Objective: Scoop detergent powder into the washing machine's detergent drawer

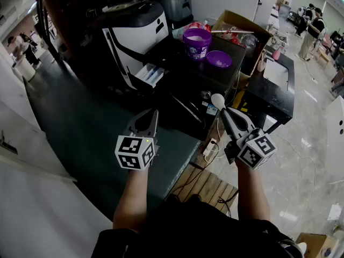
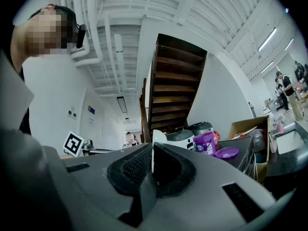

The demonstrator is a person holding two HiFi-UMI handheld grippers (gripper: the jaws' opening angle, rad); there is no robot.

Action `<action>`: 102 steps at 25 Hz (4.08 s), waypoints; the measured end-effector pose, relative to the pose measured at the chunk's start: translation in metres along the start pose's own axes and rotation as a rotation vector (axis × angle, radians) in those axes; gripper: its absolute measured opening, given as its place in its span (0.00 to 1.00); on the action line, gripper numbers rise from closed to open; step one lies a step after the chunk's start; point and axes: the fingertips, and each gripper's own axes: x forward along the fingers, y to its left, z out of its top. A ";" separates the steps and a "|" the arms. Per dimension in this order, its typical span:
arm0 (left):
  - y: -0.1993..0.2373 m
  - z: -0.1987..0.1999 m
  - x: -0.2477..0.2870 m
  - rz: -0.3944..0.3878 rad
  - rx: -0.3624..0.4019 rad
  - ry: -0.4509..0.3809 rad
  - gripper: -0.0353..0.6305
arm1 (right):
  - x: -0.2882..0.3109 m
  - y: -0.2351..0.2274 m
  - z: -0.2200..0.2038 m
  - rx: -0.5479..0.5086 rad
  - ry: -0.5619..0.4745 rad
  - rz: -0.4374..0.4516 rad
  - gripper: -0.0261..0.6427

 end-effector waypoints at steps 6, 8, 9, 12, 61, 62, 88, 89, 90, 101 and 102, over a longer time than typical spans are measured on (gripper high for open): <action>-0.037 -0.001 0.008 -0.008 0.012 0.003 0.06 | -0.029 -0.013 0.001 0.010 -0.005 0.012 0.07; -0.049 0.000 0.008 -0.010 0.019 0.002 0.06 | -0.038 -0.012 -0.002 0.016 -0.001 0.019 0.07; -0.055 0.000 0.007 -0.012 0.022 0.002 0.06 | -0.043 -0.013 -0.003 0.017 0.000 0.020 0.07; -0.069 0.000 0.003 -0.016 0.033 0.011 0.06 | -0.055 -0.016 -0.003 0.034 -0.004 0.025 0.07; 0.288 0.068 0.218 -0.067 -0.037 0.032 0.07 | 0.381 -0.091 0.015 0.062 0.183 0.020 0.07; 0.296 0.072 0.219 -0.068 -0.052 0.025 0.07 | 0.389 -0.089 0.018 0.057 0.193 0.018 0.07; 0.282 0.124 0.342 -0.198 -0.038 0.035 0.06 | 0.398 -0.228 0.060 -0.012 0.159 -0.208 0.07; 0.277 0.128 0.353 -0.204 -0.030 0.036 0.07 | 0.396 -0.240 0.061 -0.018 0.170 -0.211 0.07; 0.271 0.131 0.363 -0.208 -0.024 0.038 0.06 | 0.394 -0.251 0.061 -0.024 0.182 -0.215 0.07; 0.229 0.141 0.440 -0.218 -0.011 0.076 0.07 | 0.391 -0.335 0.038 -0.065 0.328 -0.182 0.07; 0.228 0.140 0.444 -0.222 -0.009 0.081 0.07 | 0.392 -0.339 0.034 -0.069 0.343 -0.185 0.07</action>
